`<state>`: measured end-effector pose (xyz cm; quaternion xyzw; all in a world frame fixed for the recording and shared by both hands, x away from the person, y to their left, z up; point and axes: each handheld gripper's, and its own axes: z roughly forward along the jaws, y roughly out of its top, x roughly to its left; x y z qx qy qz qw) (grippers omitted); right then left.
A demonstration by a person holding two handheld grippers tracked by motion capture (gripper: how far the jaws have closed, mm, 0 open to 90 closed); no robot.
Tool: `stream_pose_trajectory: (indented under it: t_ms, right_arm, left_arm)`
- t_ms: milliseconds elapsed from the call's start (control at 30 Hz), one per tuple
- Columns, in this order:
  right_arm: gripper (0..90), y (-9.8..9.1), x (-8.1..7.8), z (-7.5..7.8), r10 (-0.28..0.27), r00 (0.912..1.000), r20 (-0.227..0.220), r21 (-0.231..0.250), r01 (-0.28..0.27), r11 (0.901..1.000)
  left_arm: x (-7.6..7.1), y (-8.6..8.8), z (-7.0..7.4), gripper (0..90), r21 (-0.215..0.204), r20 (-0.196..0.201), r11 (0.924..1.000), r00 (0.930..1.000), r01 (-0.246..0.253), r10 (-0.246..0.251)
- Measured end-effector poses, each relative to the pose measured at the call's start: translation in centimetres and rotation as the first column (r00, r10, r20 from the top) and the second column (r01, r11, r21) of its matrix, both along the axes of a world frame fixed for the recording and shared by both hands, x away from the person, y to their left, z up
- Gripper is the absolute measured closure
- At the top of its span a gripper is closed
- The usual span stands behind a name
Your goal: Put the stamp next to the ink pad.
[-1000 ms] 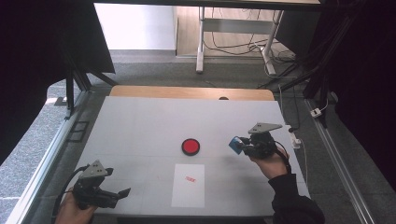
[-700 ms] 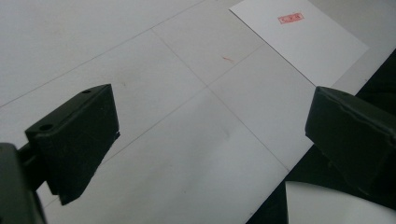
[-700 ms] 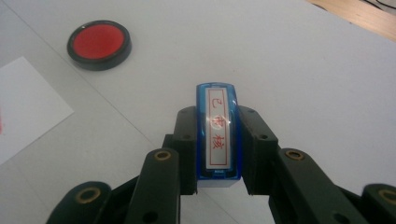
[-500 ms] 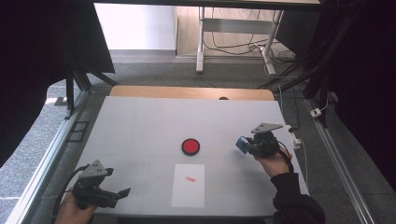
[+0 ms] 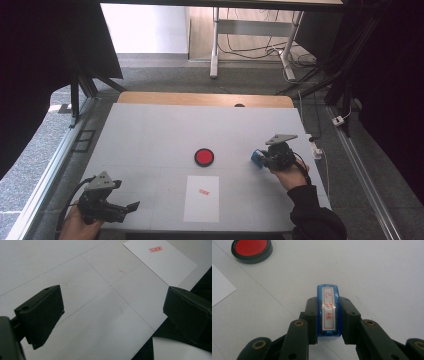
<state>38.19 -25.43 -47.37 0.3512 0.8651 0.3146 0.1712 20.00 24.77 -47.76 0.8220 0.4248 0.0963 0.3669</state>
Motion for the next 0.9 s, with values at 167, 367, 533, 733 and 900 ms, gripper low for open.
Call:
stream_pose_trajectory:
  t_ms: [167, 367, 533, 733, 900]
  right_arm:
    - [71.3, -0.01, 0.15, -0.36, 0.001, 0.9999, -0.017, -0.005, -0.001, 1.0]
    - [70.8, 0.05, 0.25, -0.69, 0.002, 0.9994, -0.035, -0.015, -0.003, 0.9999]
    - [68.3, -0.02, 0.27, -0.7, -0.001, 0.9993, -0.037, -0.008, 0.0, 1.0]
    - [61.8, 0.13, 0.17, -0.49, -0.002, 0.9997, -0.025, 0.004, 0.002, 1.0]
    - [56.9, 0.29, -0.04, -0.1, 0.003, 0.9998, -0.018, 0.024, -0.003, 0.9997]
  left_arm:
    - [0.02, 0.01, -0.01, 3.5, 0.0, -0.001, 1.0, 1.0, 0.001, -0.001]
    - [0.02, 0.0, -0.01, 3.6, 0.0, -0.002, 1.0, 1.0, 0.003, -0.003]
    - [0.03, 0.01, -0.01, 3.6, -0.001, -0.002, 1.0, 1.0, 0.003, -0.003]
    - [-0.02, 0.03, 0.0, 3.5, -0.001, -0.001, 1.0, 1.0, 0.003, -0.003]
    - [-0.03, 0.06, 0.01, 3.4, -0.004, 0.001, 1.0, 1.0, 0.003, -0.003]
